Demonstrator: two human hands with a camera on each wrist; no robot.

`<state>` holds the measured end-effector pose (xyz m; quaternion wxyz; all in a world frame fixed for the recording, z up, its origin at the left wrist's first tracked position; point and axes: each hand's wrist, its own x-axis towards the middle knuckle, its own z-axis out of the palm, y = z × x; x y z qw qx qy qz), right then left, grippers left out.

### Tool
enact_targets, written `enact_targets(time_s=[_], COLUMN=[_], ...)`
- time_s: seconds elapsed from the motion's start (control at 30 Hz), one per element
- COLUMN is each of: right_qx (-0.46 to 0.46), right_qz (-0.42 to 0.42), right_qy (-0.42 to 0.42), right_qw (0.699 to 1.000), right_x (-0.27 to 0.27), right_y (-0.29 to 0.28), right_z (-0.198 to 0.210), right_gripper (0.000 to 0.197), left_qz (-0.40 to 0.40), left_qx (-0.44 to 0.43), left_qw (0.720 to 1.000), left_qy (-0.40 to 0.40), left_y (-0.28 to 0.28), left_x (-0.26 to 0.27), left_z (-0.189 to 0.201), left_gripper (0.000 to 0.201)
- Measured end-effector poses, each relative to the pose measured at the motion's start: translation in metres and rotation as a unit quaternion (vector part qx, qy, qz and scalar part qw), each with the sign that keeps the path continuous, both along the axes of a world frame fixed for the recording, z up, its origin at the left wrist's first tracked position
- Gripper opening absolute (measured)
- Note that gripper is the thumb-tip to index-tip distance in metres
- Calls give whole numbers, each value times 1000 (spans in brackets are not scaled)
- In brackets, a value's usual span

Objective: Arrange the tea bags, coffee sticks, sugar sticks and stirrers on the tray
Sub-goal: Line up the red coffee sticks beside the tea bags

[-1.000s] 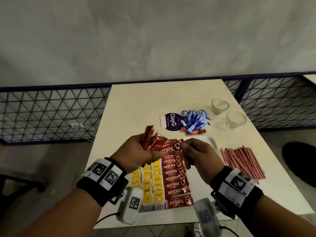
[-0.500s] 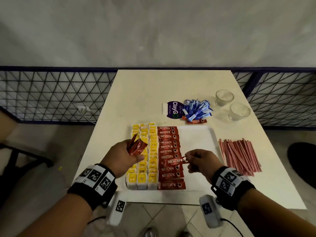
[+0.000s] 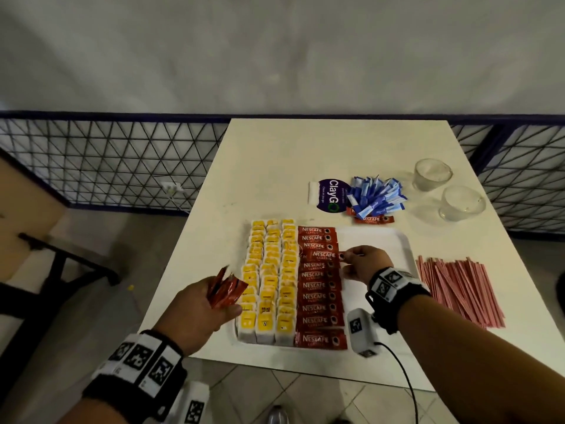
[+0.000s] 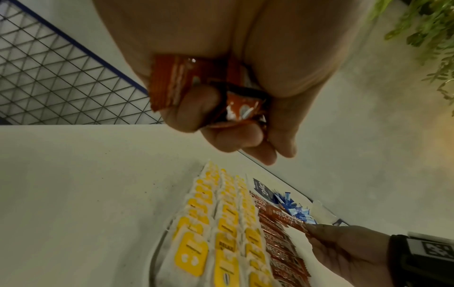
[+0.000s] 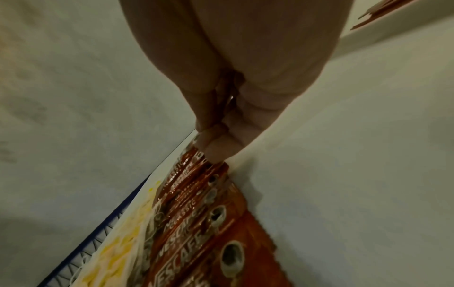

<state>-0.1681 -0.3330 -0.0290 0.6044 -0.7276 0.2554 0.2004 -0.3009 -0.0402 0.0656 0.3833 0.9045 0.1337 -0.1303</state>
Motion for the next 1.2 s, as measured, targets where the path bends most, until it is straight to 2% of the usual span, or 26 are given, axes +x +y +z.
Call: enact_targets(time_s=[0.13,0.37,0.7,0.77,0.83,0.9,0.93,1.0,1.07,1.13,1.2], right_qx=[-30,-120,-181,-232,-279,-239,-180,-41,32,50,64], right_qz=[16,31,48,62,59,92,138,248,312,322,280], right_qy=[25,31,39,29,-19,-98,-131,-146,-136,-154,-165], right_qw=[999,992,982,970,958,962,965,957,940,933,943], right_x=[11,15,19,17,8,-6,-14,-30,-40,-44,-47], right_y=[8,8,15,16,22,41,53,80,98,105,106], right_z=[-7,-15,-20,-12,5,27,39,64,81,90,92], right_gripper=[7,17,21,27,32,30,29,31,26,14,13], left_qz=[23,33,23,24,29,32,32,24,3,-20,-36], left_qx=[-10,-11,-16,-28,-56,-96,-118,-152,-169,-185,-207], left_qw=[1000,999,999,999,997,994,992,988,985,982,978], left_qy=[7,21,30,31,33,37,38,33,23,17,14], left_y=[7,12,17,18,18,15,13,7,0,-4,-6], left_x=[0,3,10,13,17,22,25,32,40,48,53], left_z=[-2,-8,-13,-13,-13,-12,-11,-7,-3,2,8], left_gripper=[25,24,22,21,21,21,20,20,22,22,19])
